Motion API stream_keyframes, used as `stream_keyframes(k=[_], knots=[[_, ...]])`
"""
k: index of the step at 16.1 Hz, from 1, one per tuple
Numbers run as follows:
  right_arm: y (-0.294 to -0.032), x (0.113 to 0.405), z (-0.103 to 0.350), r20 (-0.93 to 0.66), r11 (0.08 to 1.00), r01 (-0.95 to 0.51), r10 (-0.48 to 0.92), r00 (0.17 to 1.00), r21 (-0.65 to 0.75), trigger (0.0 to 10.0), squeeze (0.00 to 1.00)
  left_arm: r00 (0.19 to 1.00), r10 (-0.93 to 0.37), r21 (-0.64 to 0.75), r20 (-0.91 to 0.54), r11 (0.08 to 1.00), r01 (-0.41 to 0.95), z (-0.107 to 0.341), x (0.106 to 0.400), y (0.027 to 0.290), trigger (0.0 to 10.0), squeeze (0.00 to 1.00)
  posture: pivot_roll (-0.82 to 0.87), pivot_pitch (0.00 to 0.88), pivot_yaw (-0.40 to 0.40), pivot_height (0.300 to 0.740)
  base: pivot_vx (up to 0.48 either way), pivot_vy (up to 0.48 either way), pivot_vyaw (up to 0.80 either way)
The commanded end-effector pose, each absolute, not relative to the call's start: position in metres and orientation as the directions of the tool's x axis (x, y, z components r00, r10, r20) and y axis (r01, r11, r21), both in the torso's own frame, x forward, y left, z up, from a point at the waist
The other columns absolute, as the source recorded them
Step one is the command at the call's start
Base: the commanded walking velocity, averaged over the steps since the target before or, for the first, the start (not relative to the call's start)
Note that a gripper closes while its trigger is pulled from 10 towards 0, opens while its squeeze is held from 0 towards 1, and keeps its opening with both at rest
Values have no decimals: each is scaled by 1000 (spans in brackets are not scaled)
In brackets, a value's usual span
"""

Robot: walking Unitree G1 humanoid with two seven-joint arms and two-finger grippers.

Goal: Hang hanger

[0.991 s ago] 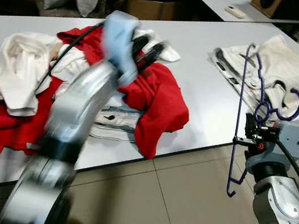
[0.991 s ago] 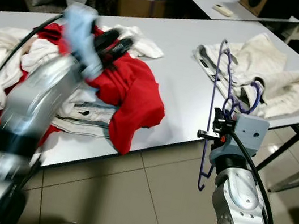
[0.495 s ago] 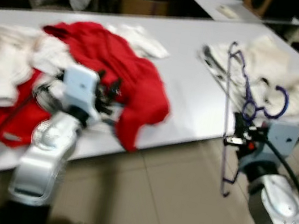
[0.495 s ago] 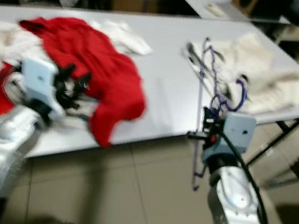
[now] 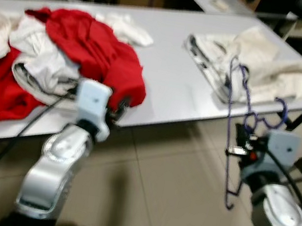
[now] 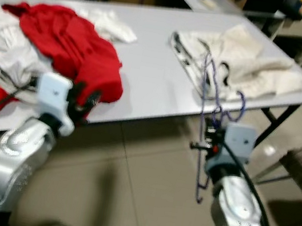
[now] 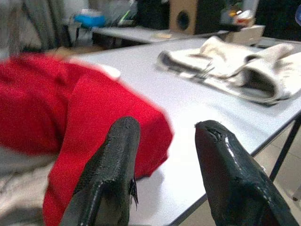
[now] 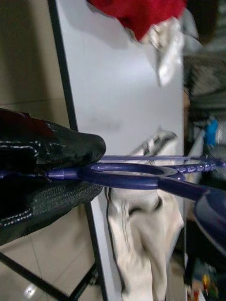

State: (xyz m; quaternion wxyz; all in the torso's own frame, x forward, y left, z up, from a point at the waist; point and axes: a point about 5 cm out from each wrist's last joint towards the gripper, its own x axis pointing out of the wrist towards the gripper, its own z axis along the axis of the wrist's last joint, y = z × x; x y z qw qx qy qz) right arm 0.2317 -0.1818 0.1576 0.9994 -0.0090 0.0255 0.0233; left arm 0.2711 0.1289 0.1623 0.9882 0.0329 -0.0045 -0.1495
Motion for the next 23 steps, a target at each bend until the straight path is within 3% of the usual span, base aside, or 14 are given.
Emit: stream_keyframes(k=[1, 2, 4, 6, 7, 8, 9, 13, 14, 18, 19, 20, 21, 23], knots=[[-179, 232, 158, -39, 999, -53, 52, 998, -4, 10000, 0, 947, -321, 97, 26, 943, 318, 165, 273, 133, 10000, 376, -21, 46, -28, 740, 0, 0, 0], [-182, 232, 154, -42, 999, -50, 50, 998, -1, 10000, 0, 933, -361, 117, 17, 927, 356, 162, 273, 132, 10000, 1000, -25, 41, -24, 740, 0, 0, 0], [-196, 228, 139, -86, 999, -38, 36, 996, -22, 10000, 0, 917, -397, 281, -37, 877, 391, 153, 277, 131, 10000, 1000, -27, 38, -23, 740, 0, 0, 0], [-203, 223, 127, -140, 998, -43, 36, 989, -45, 10000, 0, 918, -388, 340, -83, 855, 392, 146, 282, 134, 10000, 1000, -28, 30, -24, 740, 0, 0, 0], [-204, 221, 123, -151, 998, -39, 32, 988, -44, 10000, 0, 909, -400, 357, -116, 837, 414, 139, 282, 134, 10000, 882, -28, 27, -24, 740, 0, 0, 0], [-203, 220, 121, -151, 998, -39, 32, 988, -42, 10000, 0, 907, -395, 356, -147, 834, 422, 131, 283, 135, 10000, 498, -33, 21, -22, 740, 0, 0, 0], [-202, 220, 120, -150, 998, -42, 36, 988, -41, 10000, 0, 907, -390, 349, -156, 838, 420, 128, 285, 135, 10000, 0, -34, 20, -22, 740, 0, 0, 0], [-189, 222, 120, -129, 997, -68, 63, 990, -32, 10000, 0, 925, -326, 343, -194, 861, 376, 111, 303, 131, 9804, 0, -42, 16, -25, 740, 0, 0, 0], [-189, 222, 121, -127, 997, -68, 64, 990, -31, 10000, 0, 930, -308, 345, -201, 866, 361, 110, 305, 132, 0, 0, -42, 19, -24, 740, 0, 0, 0], [-188, 222, 121, -116, 998, -62, 58, 992, -29, 10000, 0, 947, -230, 346, -225, 889, 299, 102, 317, 139, 0, 0, -43, 30, -21, 740, 0, 0, 0], [-188, 222, 122, -113, 998, -61, 58, 992, -28, 10000, 0, 948, -251, 310, -198, 901, 303, 105, 318, 136, 0, 0, -43, 30, -18, 740, 0, 0, 0], [-187, 222, 124, -97, 998, -60, 58, 994, -20, 10000, 0, 948, -291, 191, -128, 931, 312, 112, 315, 131, 588, 0, -46, 31, -14, 740, 0, 0, 0], [-187, 221, 126, -90, 998, -52, 49, 995, -23, 10000, 0, 948, -299, 99, -108, 946, 310, 114, 310, 131, 10000, 0, -49, 32, -12, 740, 0, 0, 0], [-188, 222, 131, -68, 997, -34, 29, 997, -73, 10000, 0, 964, -259, 68, -64, 962, 263, 119, 299, 140, 10000, 0, -40, 39, -19, 740, 0, 0, 0]])
